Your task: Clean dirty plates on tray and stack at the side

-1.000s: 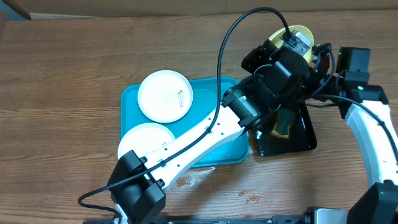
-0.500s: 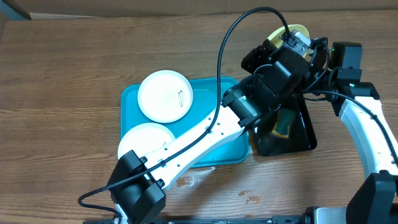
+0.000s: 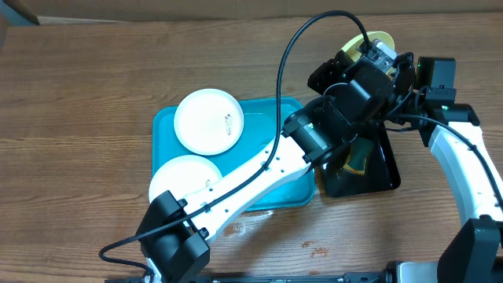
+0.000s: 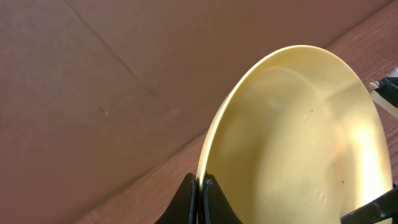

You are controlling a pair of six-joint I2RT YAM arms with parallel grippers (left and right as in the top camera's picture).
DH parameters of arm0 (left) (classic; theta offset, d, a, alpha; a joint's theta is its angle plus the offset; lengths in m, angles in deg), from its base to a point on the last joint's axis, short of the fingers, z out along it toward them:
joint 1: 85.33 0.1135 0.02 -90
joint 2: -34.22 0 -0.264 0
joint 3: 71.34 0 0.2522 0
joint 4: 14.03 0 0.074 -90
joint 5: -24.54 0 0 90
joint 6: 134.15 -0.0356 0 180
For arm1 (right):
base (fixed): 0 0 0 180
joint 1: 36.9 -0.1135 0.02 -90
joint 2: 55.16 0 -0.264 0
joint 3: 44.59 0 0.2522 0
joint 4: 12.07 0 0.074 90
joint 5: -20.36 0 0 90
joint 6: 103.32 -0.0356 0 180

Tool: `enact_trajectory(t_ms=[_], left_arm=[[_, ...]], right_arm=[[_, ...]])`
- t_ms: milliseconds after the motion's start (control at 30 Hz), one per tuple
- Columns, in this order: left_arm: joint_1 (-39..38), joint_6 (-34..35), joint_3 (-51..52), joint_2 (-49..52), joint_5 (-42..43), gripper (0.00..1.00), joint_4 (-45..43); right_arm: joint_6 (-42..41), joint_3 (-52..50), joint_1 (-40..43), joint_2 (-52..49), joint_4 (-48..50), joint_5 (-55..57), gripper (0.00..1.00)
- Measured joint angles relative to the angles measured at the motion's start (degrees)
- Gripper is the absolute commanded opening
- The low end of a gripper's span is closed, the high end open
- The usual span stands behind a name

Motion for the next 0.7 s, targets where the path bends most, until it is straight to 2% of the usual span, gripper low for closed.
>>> enact_trajectory(t_ms=[400, 567, 700], left_arm=[[0.0, -0.39, 0.0, 0.0, -0.85, 0.04, 0.0], [0.0, -0.44, 0.0, 0.0, -0.94, 0.04, 0.0], [0.0, -1.07, 0.0, 0.0, -1.81, 0.04, -0.02]], right_arm=[[-1.29, -1.2, 0.0, 0.0, -4.0, 5.64, 0.06], [-1.6, -1.2, 0.0, 0.0, -4.17, 5.84, 0.14], [-1.77, -0.63, 0.0, 0.0, -6.34, 5.42, 0.27]])
